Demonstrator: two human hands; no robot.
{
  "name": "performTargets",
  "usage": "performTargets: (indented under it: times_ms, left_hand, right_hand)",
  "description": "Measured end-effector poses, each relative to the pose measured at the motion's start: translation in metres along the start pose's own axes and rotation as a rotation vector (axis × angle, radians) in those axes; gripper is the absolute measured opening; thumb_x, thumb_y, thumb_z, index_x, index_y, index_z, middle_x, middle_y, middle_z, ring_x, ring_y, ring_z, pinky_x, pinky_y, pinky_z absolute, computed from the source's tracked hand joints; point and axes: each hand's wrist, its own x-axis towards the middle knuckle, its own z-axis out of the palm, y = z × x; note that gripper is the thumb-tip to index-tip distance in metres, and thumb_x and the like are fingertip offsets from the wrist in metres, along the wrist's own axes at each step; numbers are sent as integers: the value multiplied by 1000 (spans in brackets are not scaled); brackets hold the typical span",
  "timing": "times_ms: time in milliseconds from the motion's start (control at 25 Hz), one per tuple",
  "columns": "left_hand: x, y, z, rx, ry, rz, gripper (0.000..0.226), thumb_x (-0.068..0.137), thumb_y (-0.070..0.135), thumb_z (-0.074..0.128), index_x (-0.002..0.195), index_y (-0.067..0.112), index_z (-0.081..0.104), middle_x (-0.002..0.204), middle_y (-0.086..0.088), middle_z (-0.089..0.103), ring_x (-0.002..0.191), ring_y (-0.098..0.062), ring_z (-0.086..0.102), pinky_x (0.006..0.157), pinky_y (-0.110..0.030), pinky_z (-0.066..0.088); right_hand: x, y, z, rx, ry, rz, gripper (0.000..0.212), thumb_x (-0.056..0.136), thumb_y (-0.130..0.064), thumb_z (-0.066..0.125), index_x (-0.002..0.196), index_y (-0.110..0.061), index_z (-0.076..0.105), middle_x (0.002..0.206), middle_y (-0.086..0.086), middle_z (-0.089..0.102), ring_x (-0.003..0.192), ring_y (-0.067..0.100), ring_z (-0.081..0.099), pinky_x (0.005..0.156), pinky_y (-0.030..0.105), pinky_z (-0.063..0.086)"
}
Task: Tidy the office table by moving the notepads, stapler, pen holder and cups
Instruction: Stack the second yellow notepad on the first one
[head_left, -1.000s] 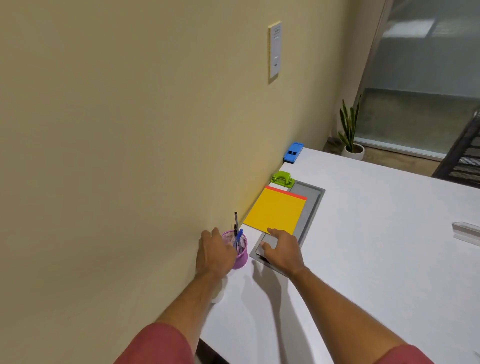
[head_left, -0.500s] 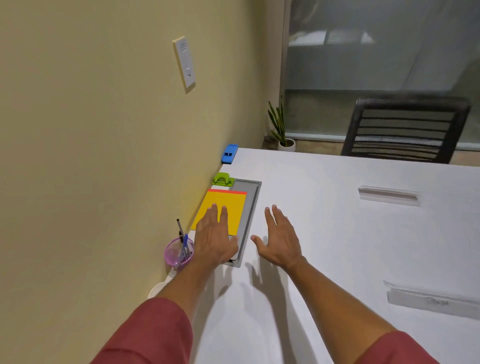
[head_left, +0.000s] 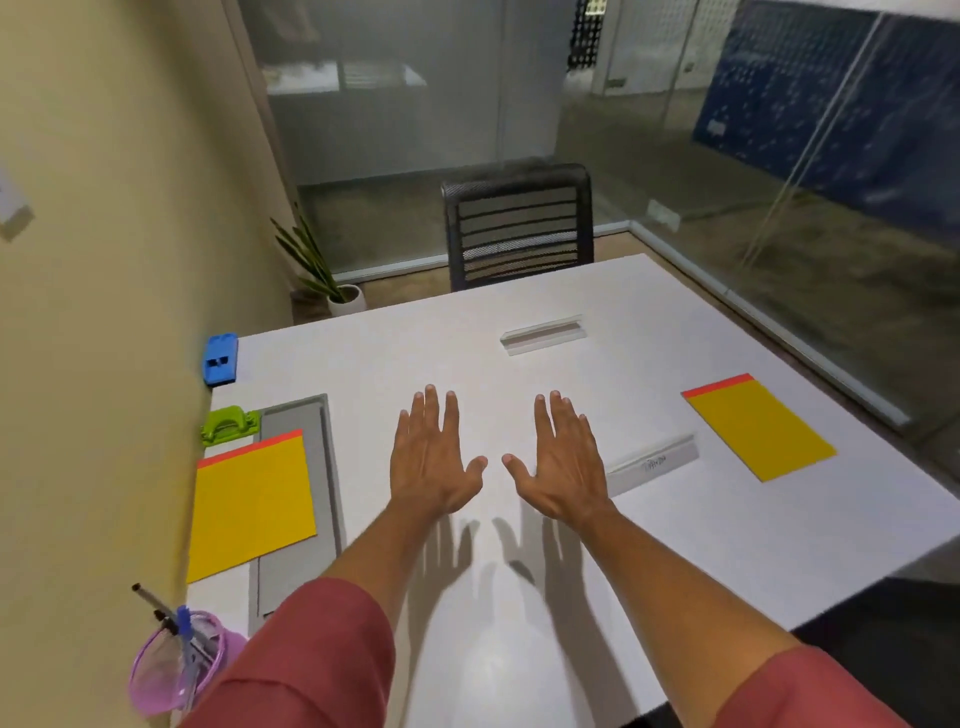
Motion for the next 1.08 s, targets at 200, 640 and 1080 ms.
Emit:
performTargets:
  times_ms: [200,640,1080]
  left_hand:
    - [20,58,14,3,-30,144,93,89,58,42,156,14,-5,164,-17,-10,152,-32,-9,124,-46,-3]
    - [65,207,82,-25,-199,361,94,88,57,42,156,13,-7,163,-18,-11,151,-34,-10,122,-45,-5]
    - [124,348,160,-262,-449,407,86,87,54,50,154,13,17,164,-13,8,152,-30,6,121,-43,14]
  right_hand:
    - [-13,55,-16,-32,53,199,92,89,-64,36,156,-15,-1,165,11,-1,153,26,-2,121,40,-5]
    - [-11,212,-34,-62,78,538,95,89,-63,44,156,-11,2,165,13,1,152,28,-2,123,44,1]
    - [23,365,-16,-28,49,721,95,89,-61,48,155,-6,8,164,15,8,152,29,6,123,45,6]
